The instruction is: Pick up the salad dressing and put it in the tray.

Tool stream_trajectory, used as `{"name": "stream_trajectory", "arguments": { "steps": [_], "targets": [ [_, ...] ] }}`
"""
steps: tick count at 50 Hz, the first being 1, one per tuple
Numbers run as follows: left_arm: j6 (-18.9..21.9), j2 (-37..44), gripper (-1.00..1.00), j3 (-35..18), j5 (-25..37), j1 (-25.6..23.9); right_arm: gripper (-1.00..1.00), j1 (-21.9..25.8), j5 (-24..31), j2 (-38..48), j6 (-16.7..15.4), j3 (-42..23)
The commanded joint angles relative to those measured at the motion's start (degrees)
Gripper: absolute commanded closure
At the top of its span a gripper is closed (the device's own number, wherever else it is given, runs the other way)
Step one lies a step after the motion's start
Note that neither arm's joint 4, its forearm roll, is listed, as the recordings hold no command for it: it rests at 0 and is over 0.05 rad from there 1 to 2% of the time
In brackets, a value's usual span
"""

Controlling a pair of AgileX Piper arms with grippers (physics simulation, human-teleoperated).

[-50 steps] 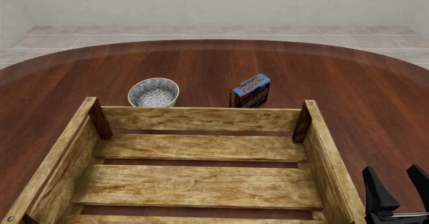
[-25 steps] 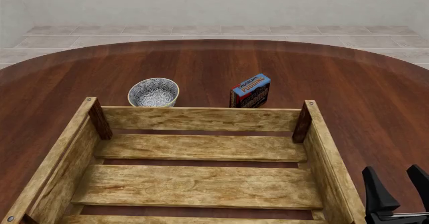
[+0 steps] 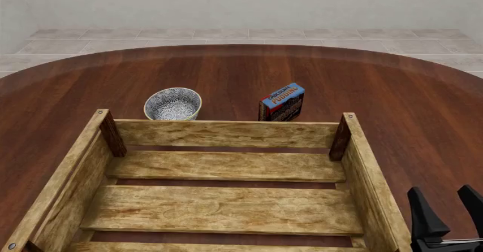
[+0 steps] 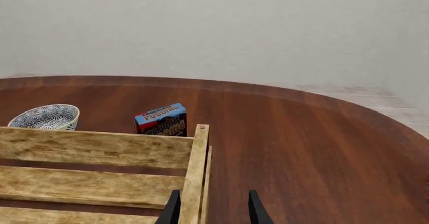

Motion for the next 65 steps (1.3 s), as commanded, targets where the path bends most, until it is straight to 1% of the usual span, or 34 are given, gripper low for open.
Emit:
{"name": "stream_trajectory", "arguments": {
  "steps": [1,11,27,37,44,54,59,62,65],
  "targets": [
    [0.1,2.33,-1.0,1.96,-2.63,0.63,-1.0,0.01,0.17,-0.12,-0.1,-0.01],
    [0.33,4.94,-1.0,3.6,-5.11,1.21,-1.0,-0.08,0.15,-0.07,-0.08,0.01],
    [-0.17,5.63,-1.0,5.6,-5.68,0.17,-1.0,-0.05,-0.05,0.18,-0.16,0.02],
    [-0.17,4.55,-1.0,7.0,-5.1,-0.78,-1.0,-0.07,0.17,-0.05,-0.16,-0.02],
    [-0.18,5.3,-1.0,9.01,-6.67,-1.34,-1.0,-0.19,-0.42,0.54,-0.11,-0.01],
    [0.05,6.76,-1.0,10.29,-8.76,-1.08,-1.0,-0.2,-0.51,0.58,-0.15,0.01],
    [0.1,7.1,-1.0,10.54,-8.72,-0.85,-1.0,-0.22,-0.46,0.54,-0.14,0.01],
    [-0.23,6.36,-1.0,10.62,-7.77,-1.53,-1.0,-0.27,-0.5,0.59,-0.13,0.01],
    [-1.34,5.6,-1.0,10.99,-7.07,-2.46,-1.0,-0.34,-0.36,0.44,-0.12,0.0]
  ]
}}
